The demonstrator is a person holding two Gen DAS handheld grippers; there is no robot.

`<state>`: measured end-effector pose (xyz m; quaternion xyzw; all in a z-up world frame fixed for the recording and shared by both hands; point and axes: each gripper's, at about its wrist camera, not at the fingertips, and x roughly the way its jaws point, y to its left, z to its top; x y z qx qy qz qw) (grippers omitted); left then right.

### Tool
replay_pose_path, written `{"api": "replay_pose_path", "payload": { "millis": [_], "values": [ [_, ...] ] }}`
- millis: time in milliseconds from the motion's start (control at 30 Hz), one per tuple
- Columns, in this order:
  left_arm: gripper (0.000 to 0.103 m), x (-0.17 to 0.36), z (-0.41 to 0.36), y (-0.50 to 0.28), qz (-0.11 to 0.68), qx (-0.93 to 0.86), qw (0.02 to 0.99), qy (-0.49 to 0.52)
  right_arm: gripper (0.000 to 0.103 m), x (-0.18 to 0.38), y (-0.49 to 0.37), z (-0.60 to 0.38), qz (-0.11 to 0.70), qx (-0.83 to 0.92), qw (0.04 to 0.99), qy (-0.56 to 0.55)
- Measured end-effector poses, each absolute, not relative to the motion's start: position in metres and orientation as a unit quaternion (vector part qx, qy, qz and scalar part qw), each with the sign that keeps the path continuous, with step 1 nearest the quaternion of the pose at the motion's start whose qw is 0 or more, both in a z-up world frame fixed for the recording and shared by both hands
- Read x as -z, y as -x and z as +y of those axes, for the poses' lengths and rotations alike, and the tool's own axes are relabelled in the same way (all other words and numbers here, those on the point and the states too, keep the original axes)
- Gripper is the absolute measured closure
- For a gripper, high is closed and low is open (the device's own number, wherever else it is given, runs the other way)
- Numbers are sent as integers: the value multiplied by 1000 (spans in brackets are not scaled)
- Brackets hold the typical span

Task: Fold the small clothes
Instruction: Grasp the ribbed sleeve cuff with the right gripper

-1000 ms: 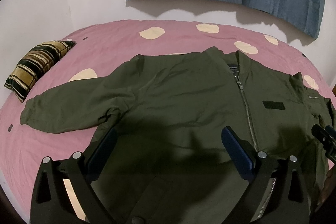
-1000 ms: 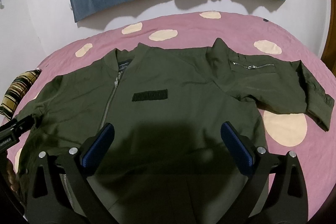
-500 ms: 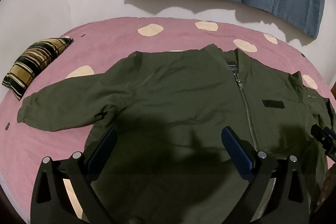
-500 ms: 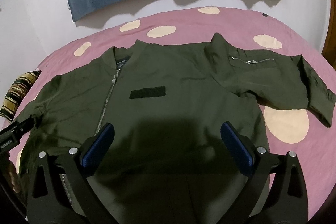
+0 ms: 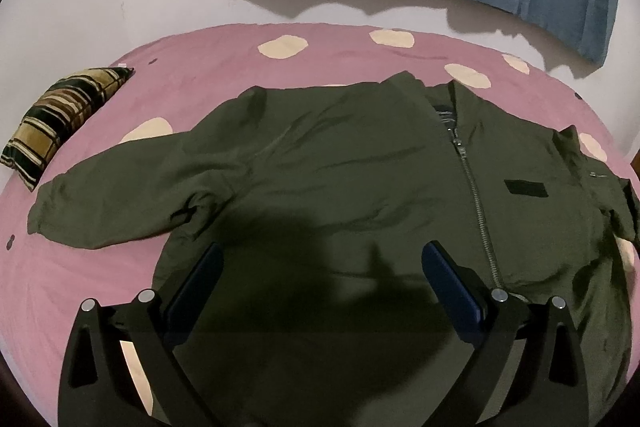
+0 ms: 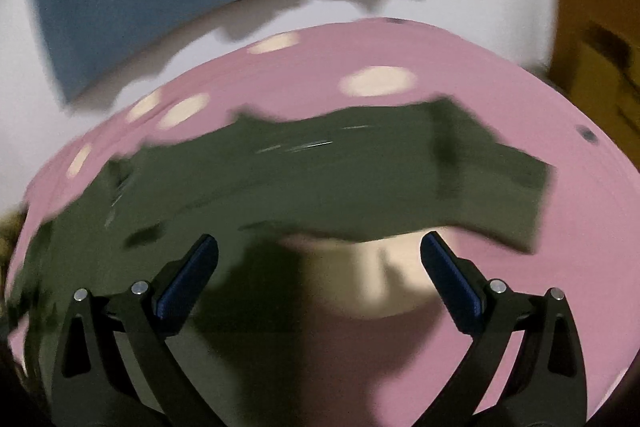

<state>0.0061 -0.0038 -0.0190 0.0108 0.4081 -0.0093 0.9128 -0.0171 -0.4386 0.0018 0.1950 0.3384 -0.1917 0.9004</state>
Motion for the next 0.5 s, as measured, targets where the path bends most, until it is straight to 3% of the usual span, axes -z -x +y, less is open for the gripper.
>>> {"api": "replay_pose_path", "payload": {
  "millis": [100, 367, 400, 500],
  "values": [
    [4, 23, -2, -10, 415, 6, 910, -8, 2, 6, 46, -498, 322, 268, 877, -235],
    [4, 36, -12, -18, 436, 9, 900, -15, 3, 20, 49, -486, 387, 305, 870, -27],
    [4, 37, -14, -18, 439, 12, 898, -16, 6, 24, 46, -482, 392, 309, 867, 6],
    [4, 39, -17, -18, 444, 16, 896, -18, 35, 44, 25, -496, 435, 298, 850, 7]
  ]
}}
